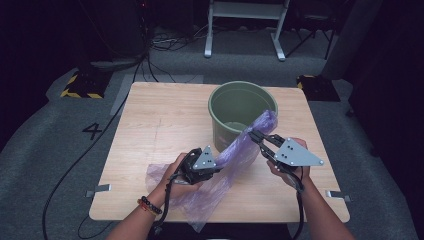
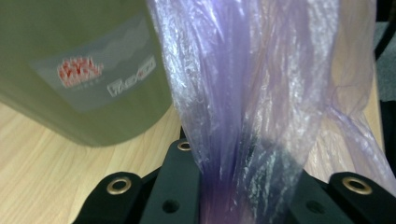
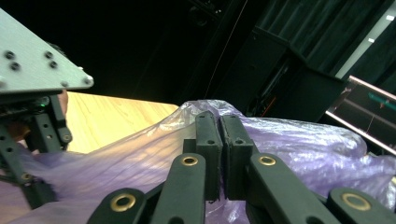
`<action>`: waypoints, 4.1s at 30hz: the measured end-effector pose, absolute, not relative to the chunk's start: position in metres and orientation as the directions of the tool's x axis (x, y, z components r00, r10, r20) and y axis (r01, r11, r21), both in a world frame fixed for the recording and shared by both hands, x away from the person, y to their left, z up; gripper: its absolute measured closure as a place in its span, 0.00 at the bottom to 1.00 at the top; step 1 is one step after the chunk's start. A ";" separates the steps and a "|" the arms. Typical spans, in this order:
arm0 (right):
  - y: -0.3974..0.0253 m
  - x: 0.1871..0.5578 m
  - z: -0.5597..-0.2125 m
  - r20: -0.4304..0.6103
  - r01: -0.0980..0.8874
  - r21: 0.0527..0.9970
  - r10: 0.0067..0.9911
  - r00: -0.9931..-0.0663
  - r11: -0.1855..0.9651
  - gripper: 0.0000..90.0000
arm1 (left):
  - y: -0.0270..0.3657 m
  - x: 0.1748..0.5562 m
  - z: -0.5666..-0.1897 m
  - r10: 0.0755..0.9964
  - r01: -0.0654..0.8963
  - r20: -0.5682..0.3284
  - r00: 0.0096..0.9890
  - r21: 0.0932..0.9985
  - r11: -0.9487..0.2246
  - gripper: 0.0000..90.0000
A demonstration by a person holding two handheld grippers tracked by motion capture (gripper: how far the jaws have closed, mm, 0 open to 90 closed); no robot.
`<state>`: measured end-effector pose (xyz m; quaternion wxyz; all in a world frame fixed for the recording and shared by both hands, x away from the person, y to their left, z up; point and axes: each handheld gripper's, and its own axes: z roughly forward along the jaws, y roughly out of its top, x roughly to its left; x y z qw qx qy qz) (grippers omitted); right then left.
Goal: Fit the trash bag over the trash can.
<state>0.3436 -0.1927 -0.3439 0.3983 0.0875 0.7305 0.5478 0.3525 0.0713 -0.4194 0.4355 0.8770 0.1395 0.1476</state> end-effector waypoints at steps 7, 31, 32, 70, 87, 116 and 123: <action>-0.190 0.359 -0.333 -0.470 -0.302 0.880 0.574 -0.671 0.367 0.93 | 0.073 0.350 -0.405 0.373 0.087 0.147 0.916 0.834 -0.544 0.96; -0.202 0.396 -0.320 -0.307 -0.089 0.937 0.674 -0.672 0.338 0.40 | 0.082 0.360 -0.377 0.527 0.145 0.100 0.844 0.903 -0.404 0.99; -0.206 0.396 -0.321 -0.302 -0.081 0.938 0.677 -0.672 0.338 0.45 | 0.084 0.360 -0.376 0.532 0.152 0.094 0.841 0.904 -0.399 0.99; -0.179 0.441 -0.314 -0.216 0.139 0.889 0.667 -0.713 0.436 0.30 | 0.057 0.376 -0.359 0.566 0.176 0.113 0.817 0.885 -0.431 0.99; -0.194 0.362 -0.351 -0.404 -0.139 0.868 0.514 -0.757 0.477 0.73 | 0.046 0.379 -0.354 0.548 0.191 0.087 0.832 0.882 -0.430 0.99; -0.196 0.367 -0.362 -0.459 -0.151 0.854 0.586 -0.668 0.497 0.85 | 0.058 0.383 -0.353 0.563 0.200 0.031 0.826 0.917 -0.345 0.98; -0.201 0.369 -0.354 -0.429 -0.164 0.877 0.583 -0.690 0.451 0.99 | 0.060 0.384 -0.352 0.568 0.216 0.015 0.823 0.916 -0.337 0.79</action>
